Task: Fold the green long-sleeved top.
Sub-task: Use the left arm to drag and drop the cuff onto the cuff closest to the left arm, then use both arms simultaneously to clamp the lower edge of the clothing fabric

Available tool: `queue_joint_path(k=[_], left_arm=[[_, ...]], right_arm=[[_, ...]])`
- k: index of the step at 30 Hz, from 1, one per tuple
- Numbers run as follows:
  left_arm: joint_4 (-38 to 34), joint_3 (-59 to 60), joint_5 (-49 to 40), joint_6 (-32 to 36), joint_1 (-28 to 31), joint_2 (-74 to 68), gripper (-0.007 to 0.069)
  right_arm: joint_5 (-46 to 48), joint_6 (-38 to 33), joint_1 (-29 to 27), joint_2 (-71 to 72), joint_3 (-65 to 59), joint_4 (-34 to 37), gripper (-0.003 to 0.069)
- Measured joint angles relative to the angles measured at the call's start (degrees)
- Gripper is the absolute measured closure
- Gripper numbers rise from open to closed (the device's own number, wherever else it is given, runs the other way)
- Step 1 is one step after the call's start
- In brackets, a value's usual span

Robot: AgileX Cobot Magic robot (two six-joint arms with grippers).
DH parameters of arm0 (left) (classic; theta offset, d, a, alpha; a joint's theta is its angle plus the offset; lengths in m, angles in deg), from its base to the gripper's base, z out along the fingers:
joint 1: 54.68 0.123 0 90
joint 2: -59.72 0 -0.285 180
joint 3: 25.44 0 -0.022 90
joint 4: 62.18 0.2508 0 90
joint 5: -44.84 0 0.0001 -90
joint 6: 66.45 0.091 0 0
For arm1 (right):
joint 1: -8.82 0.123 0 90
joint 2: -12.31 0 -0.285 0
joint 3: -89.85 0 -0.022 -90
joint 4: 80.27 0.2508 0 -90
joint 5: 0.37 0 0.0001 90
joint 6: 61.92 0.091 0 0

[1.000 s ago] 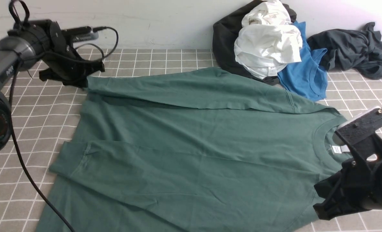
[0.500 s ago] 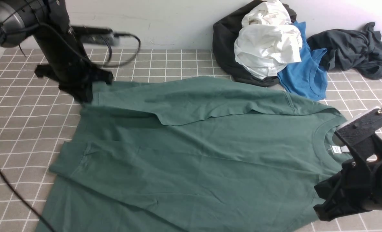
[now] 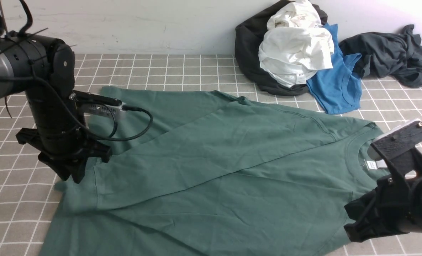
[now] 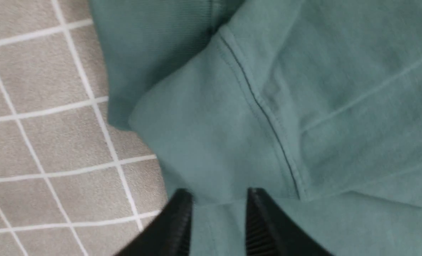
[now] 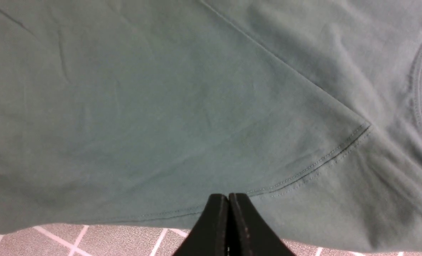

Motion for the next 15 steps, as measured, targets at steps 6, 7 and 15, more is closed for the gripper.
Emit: queue_joint_path(k=[6, 7, 15], left_arm=[[0.2, 5.5, -1.3, 2.6, -1.8, 6.2, 0.0190], [0.2, 7.8, -1.4, 3.8, -2.5, 7.8, 0.0179], [1.7, 32.4, 9.3, 23.1, -10.2, 18.8, 0.0156]], right_arm=[[2.3, -4.0, 0.0, 1.2, 0.0, 0.3, 0.0669], [2.4, -5.1, 0.0, 1.3, 0.0, 0.6, 0.0669], [4.1, -17.3, 0.0, 1.6, 0.0, 10.3, 0.0669]])
